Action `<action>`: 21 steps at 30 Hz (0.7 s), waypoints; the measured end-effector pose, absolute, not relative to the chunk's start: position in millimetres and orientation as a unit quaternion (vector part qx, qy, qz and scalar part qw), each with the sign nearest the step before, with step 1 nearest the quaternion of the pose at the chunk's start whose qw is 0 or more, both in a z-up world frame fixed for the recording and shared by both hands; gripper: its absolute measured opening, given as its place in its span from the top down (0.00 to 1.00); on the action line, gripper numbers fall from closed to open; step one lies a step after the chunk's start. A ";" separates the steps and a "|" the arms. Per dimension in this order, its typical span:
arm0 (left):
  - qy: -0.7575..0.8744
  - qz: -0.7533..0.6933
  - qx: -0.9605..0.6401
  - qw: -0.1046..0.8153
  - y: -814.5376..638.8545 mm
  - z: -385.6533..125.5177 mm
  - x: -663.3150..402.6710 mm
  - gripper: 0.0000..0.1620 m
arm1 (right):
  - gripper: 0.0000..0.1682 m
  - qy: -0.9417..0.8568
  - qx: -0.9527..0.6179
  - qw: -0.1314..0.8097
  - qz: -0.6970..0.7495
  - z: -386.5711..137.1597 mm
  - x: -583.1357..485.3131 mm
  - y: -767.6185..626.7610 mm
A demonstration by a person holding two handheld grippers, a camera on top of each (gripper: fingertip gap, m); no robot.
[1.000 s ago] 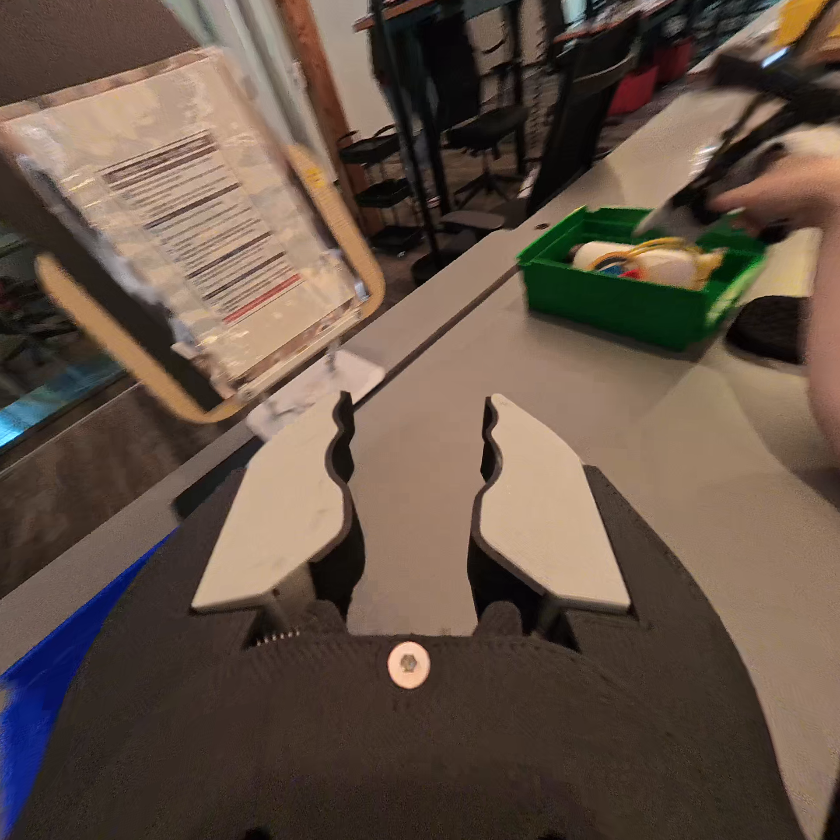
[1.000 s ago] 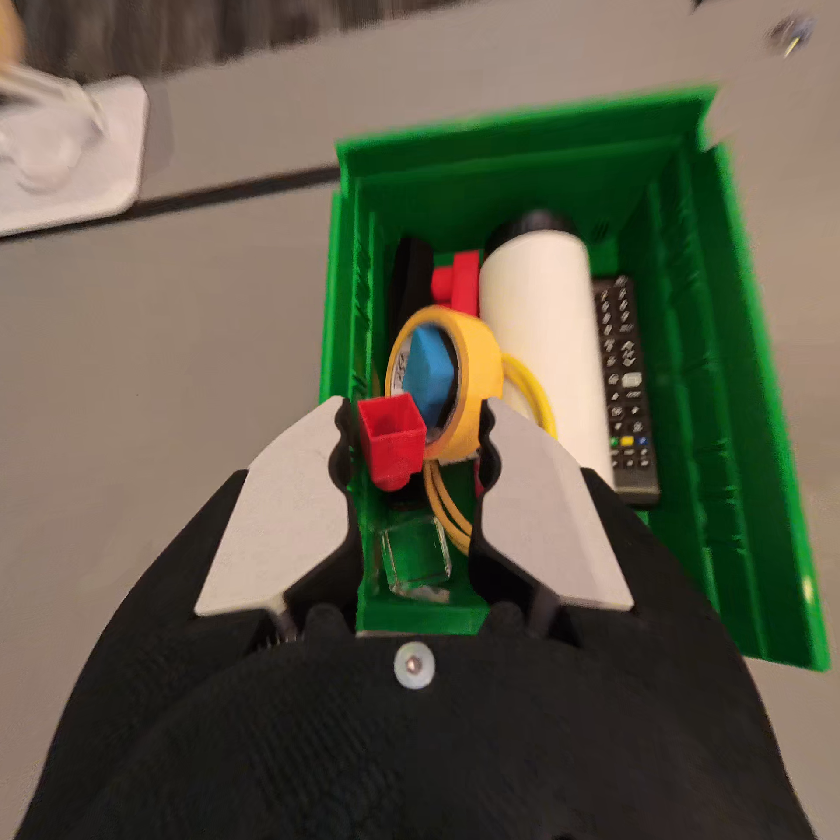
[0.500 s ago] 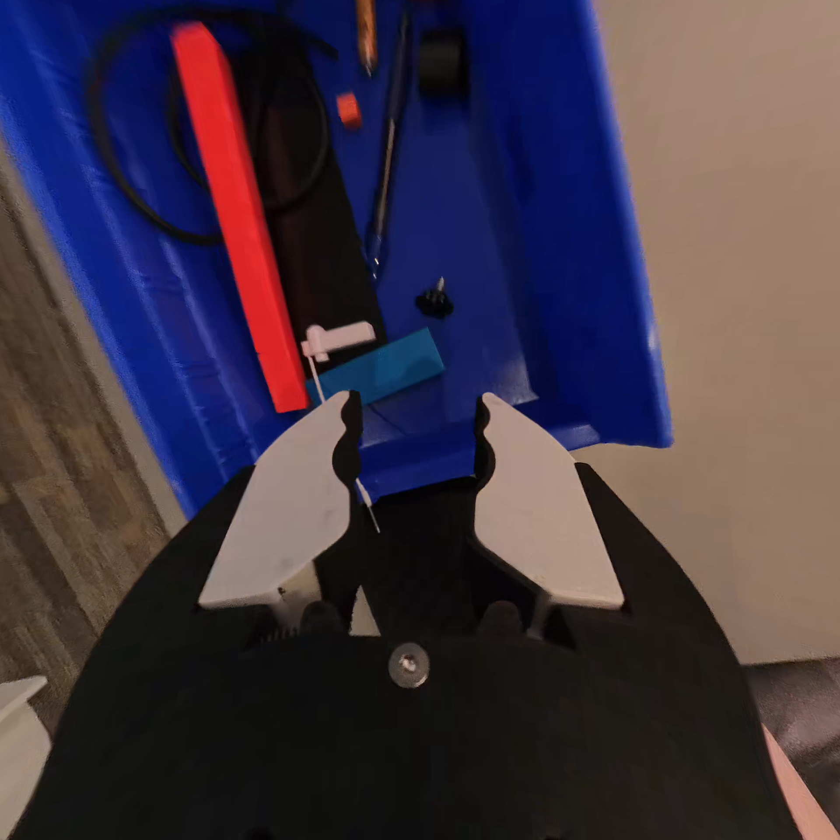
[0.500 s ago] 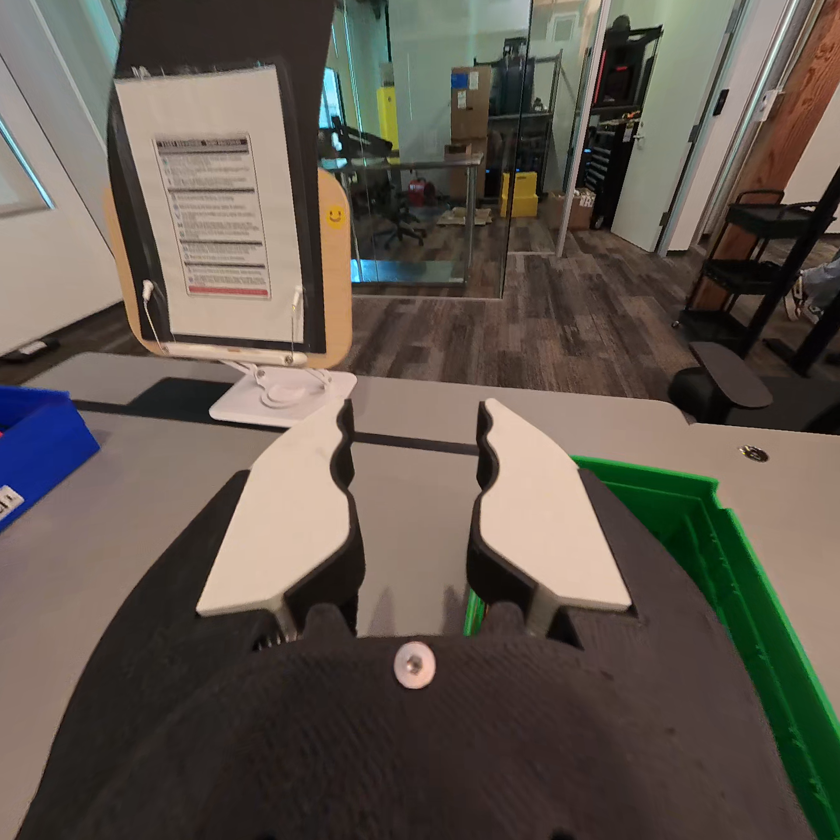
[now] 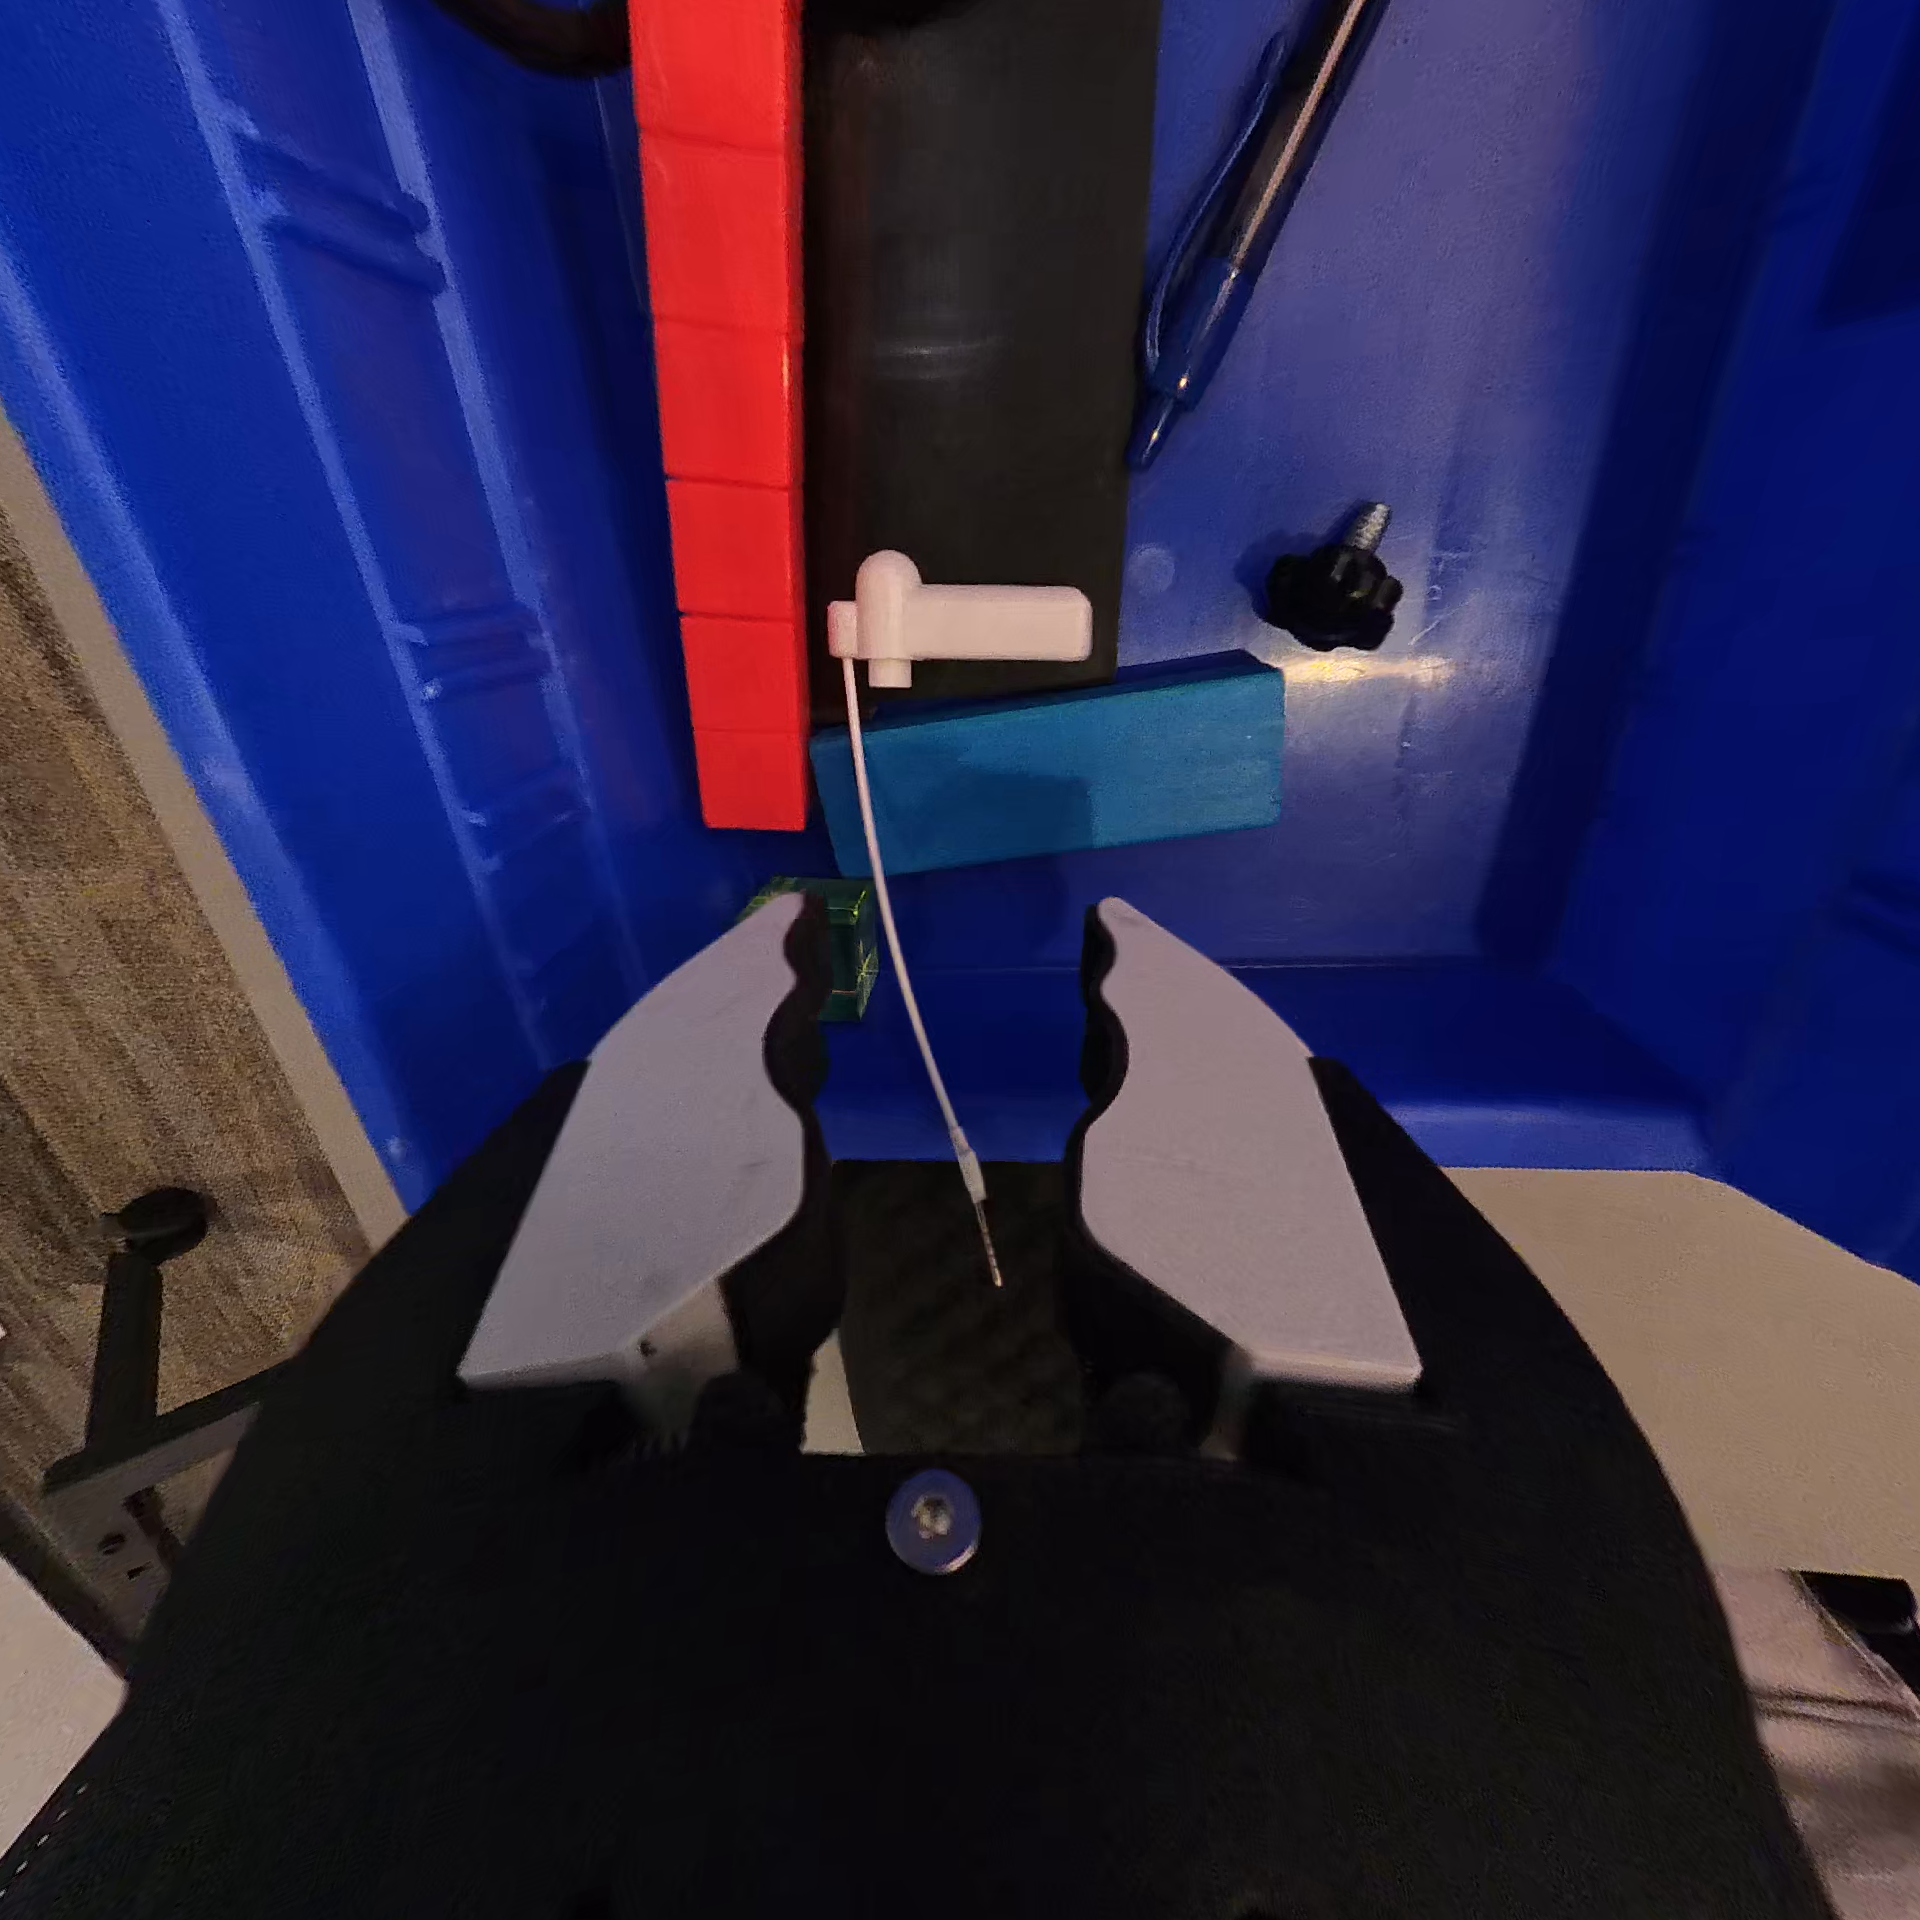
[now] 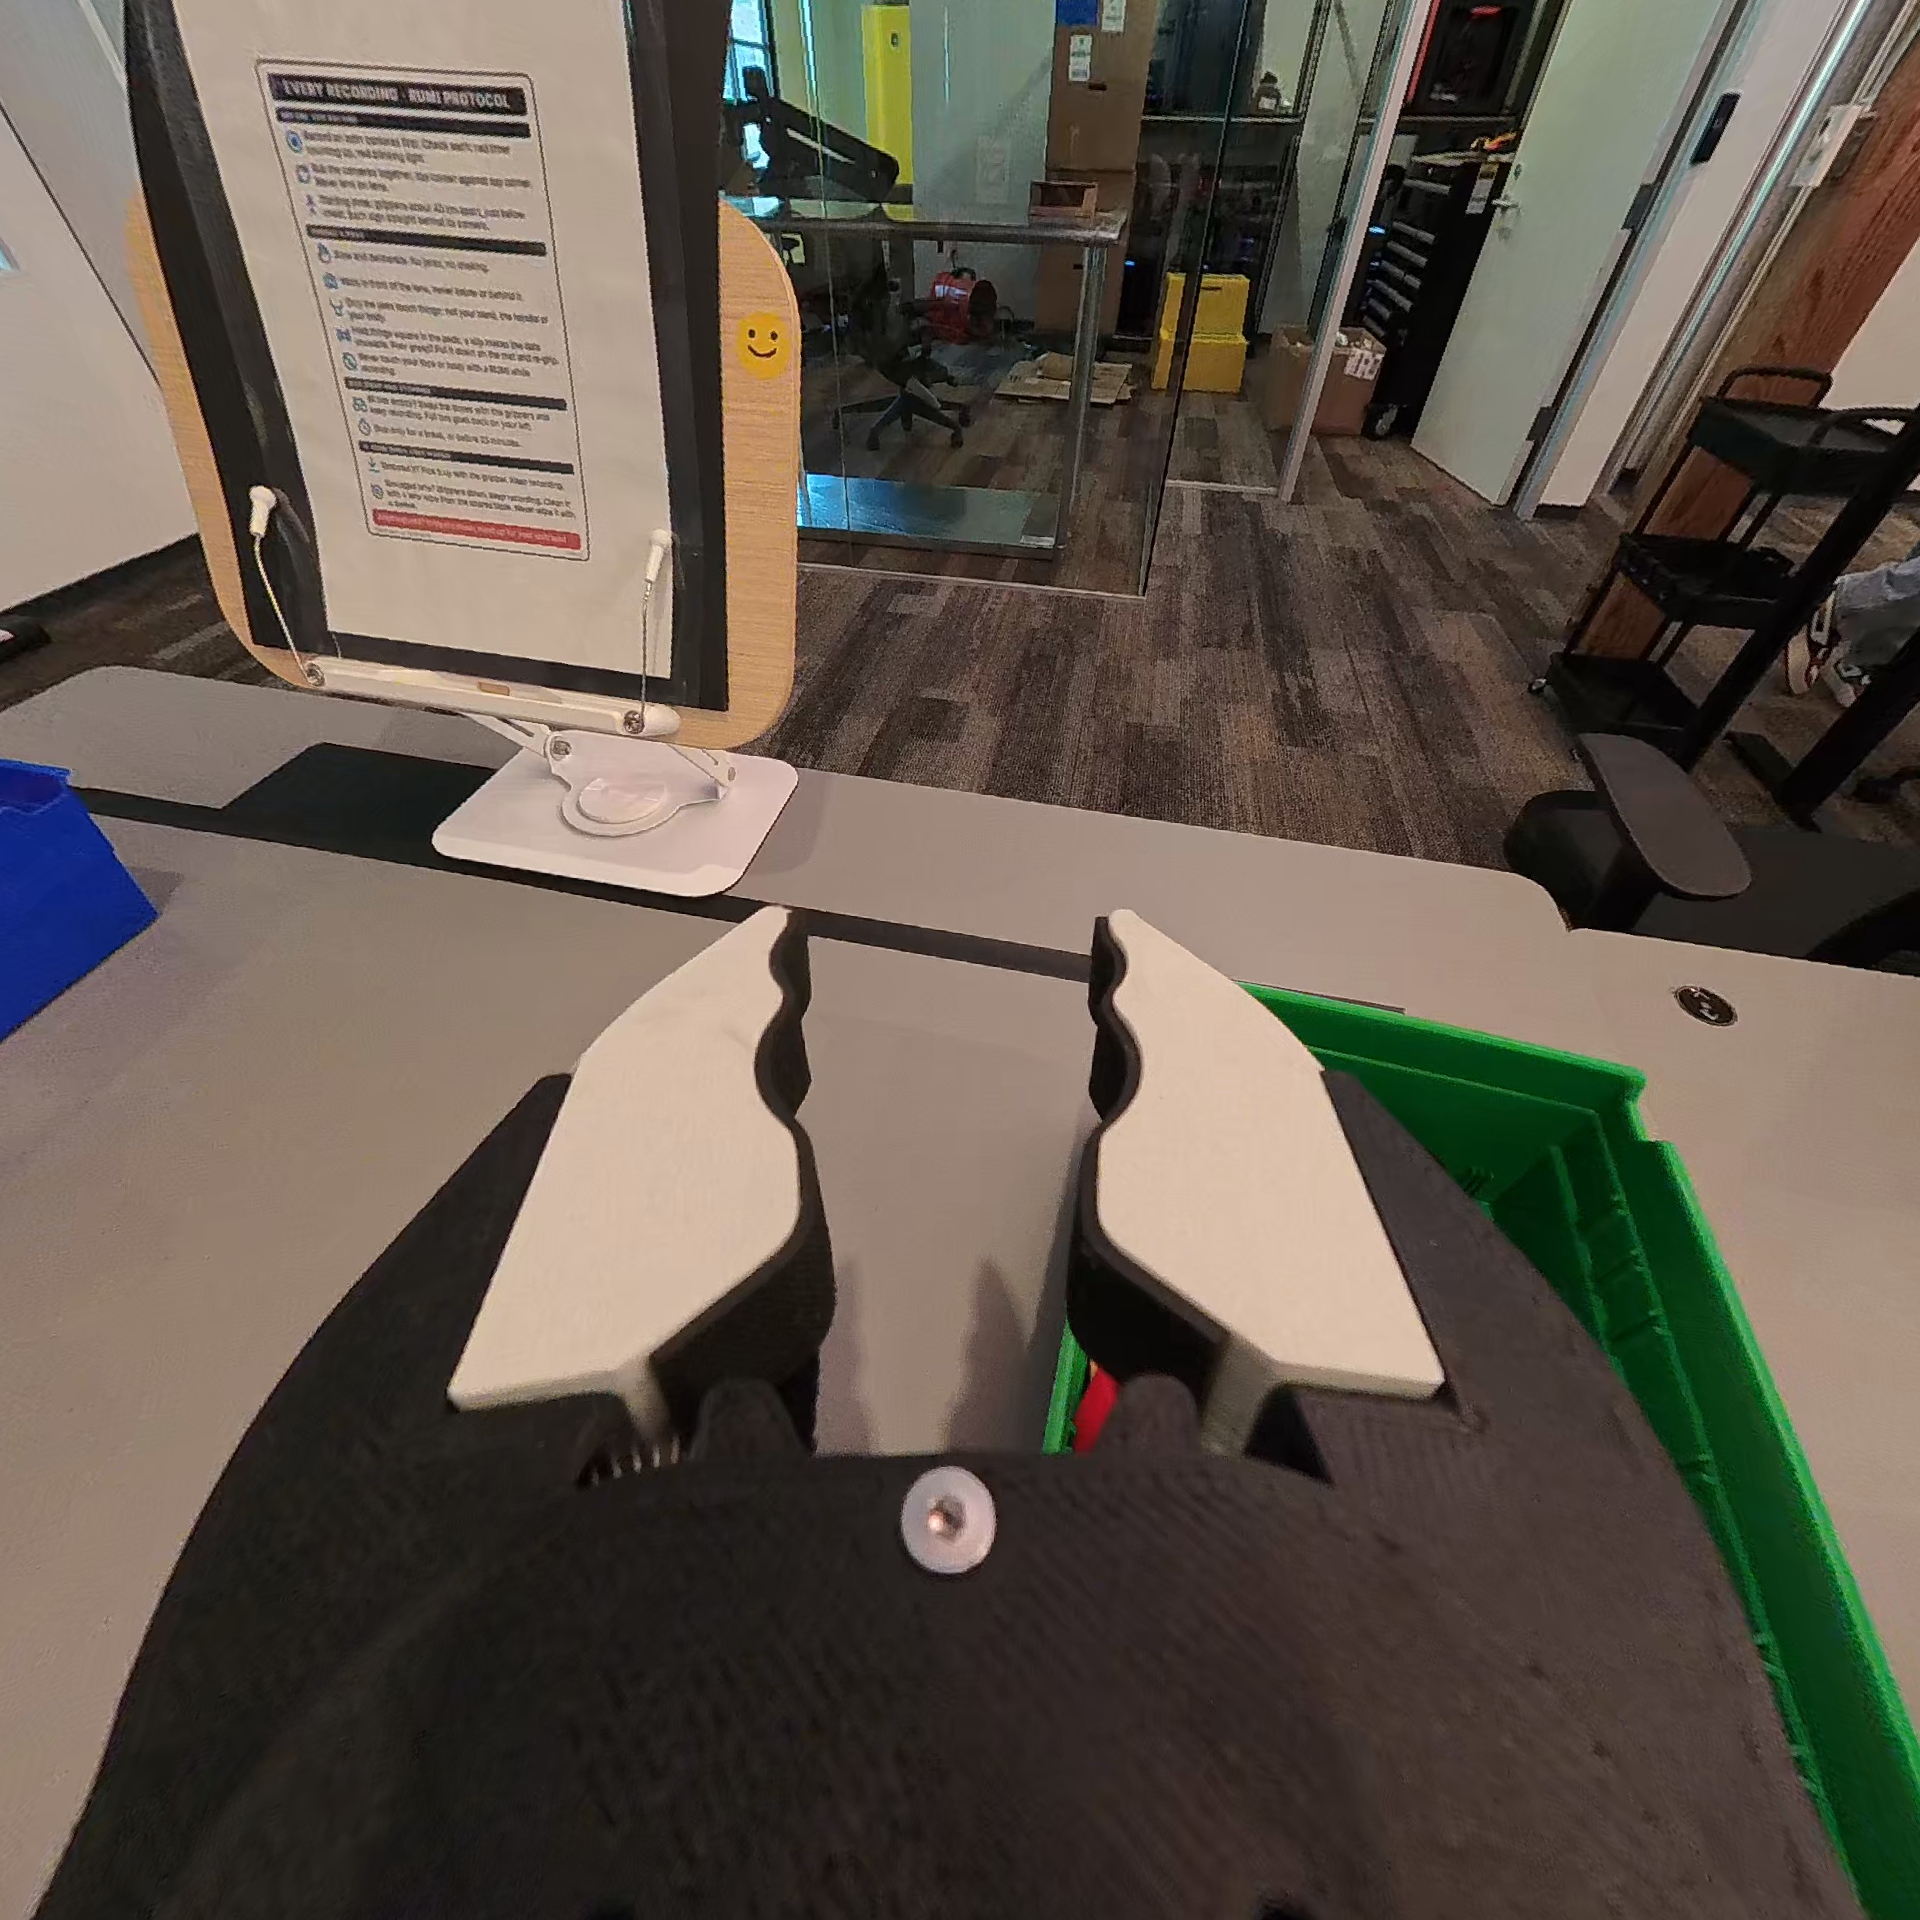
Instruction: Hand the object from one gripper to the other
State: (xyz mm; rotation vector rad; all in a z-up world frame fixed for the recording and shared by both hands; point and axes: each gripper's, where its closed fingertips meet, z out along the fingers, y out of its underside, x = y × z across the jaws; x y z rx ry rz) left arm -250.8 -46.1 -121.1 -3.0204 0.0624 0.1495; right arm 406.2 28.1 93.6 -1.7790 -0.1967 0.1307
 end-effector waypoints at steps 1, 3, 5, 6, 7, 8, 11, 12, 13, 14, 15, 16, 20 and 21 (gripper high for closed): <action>0.020 0.042 -0.997 0.055 -47.5 -123.3 -250.8 0.73 | 0.69 -0.087 -0.776 0.623 0.057 93.0 405.5 28.2; 0.013 0.057 -0.997 0.051 -48.2 -125.5 -258.5 0.74 | 0.69 -0.091 -0.778 0.620 0.056 91.7 404.3 28.5; 0.012 0.053 -0.997 0.046 -49.7 -128.3 -259.1 0.79 | 0.69 -0.094 -0.779 0.617 0.054 90.4 403.2 29.1; 0.014 0.048 -0.998 0.039 -51.0 -130.9 -258.0 0.80 | 0.69 -0.094 -0.781 0.615 0.052 89.7 403.2 29.4; 0.015 0.054 -0.998 0.031 -52.2 -134.0 -259.9 0.87 | 0.69 -0.095 -0.782 0.614 0.051 89.2 402.9 29.7; 0.017 0.066 -0.997 0.019 -54.2 -137.4 -263.1 0.95 | 0.69 -0.097 -0.782 0.614 0.052 88.8 402.1 30.0; 0.025 0.061 -0.998 -0.008 -57.4 -146.9 -261.6 0.99 | 0.69 -0.102 -0.784 0.610 0.055 87.1 398.3 31.1; 0.023 0.058 -0.998 -0.008 -56.3 -146.8 -260.9 0.99 | 0.69 -0.104 -0.784 0.609 0.055 86.8 397.0 31.5; 0.020 0.054 -0.998 -0.004 -55.2 -144.7 -259.7 0.99 | 0.69 -0.107 -0.784 0.609 0.054 86.5 395.6 32.0; 0.018 0.049 -0.999 0.005 -53.2 -141.0 -257.7 0.99 | 0.69 -0.110 -0.785 0.608 0.054 86.1 393.5 32.5; 0.018 0.048 -0.998 0.019 -50.3 -135.6 -256.3 0.99 | 0.69 -0.114 -0.785 0.606 0.053 85.8 391.3 33.0; 0.018 0.052 -0.998 0.037 -47.2 -128.8 -255.7 0.99 | 0.69 -0.118 -0.786 0.605 0.052 85.3 388.8 33.6; 0.022 0.053 -0.991 0.118 -37.0 -92.8 -245.9 0.99 | 0.69 -0.141 -0.787 0.600 0.040 84.1 376.1 35.9; 0.028 0.053 -0.988 0.144 -33.7 -82.4 -241.9 0.99 | 0.69 -0.149 -0.786 0.599 0.037 83.9 371.8 36.4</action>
